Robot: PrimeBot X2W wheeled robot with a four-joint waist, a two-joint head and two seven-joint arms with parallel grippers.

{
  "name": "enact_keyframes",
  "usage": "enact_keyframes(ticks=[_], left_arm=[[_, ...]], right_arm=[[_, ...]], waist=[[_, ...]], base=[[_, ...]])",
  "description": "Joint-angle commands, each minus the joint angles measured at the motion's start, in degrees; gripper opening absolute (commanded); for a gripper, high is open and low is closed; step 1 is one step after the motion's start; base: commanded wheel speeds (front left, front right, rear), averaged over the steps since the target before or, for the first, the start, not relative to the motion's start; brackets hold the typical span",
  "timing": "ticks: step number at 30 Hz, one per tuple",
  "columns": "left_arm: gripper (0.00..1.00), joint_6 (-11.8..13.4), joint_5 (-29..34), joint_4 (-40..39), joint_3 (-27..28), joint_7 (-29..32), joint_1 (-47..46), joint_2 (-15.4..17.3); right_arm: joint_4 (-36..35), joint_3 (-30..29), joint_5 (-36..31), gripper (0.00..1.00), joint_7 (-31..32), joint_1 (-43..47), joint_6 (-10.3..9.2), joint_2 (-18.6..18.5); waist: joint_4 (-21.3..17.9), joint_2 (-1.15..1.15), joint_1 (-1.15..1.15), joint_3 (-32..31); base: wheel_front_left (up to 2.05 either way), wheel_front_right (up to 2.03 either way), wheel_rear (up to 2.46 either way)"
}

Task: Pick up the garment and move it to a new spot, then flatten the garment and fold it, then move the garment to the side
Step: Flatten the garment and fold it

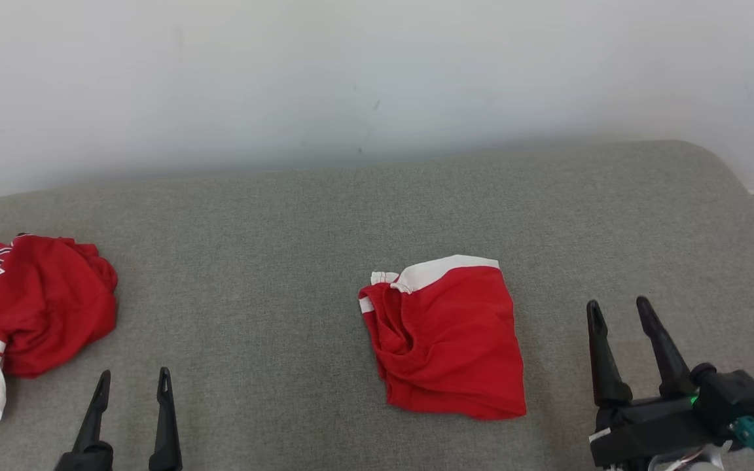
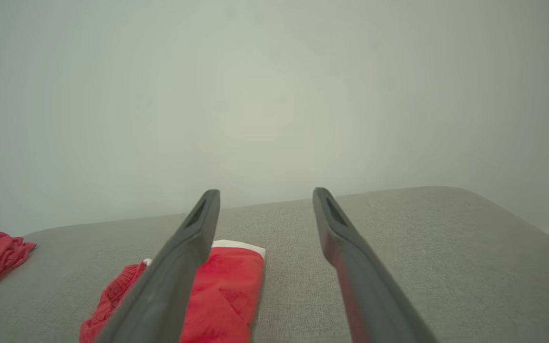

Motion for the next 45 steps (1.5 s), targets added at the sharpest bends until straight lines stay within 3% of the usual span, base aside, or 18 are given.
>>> enact_keyframes(ticks=[1, 19, 45], left_arm=[[1.0, 0.13, 0.29, 0.03, 0.03, -0.18, 0.43, 0.21], [1.0, -0.52, 0.37, 2.13, -1.33, -0.18, 0.83, 0.45], [1.0, -0.61, -0.01, 2.28, -2.27, -0.18, 2.05, 0.84]], right_arm=[[-0.47, -0.35, -1.26, 1.0, -0.07, 1.83, -0.14, 0.91], [0.41, -0.5, -6.68, 1.0, -0.08, 7.93, -0.14, 5.05], [1.5, -0.77, -9.06, 1.0, -0.08, 7.38, -0.14, 4.9]], waist=[[0.18, 0.0, 0.0, -0.12], [1.75, 0.0, 0.0, -1.3], [2.78, 0.0, 0.0, -1.5]], base=[[0.0, 0.0, 0.0], [0.0, 0.0, 0.0], [0.0, 0.0, 0.0]])
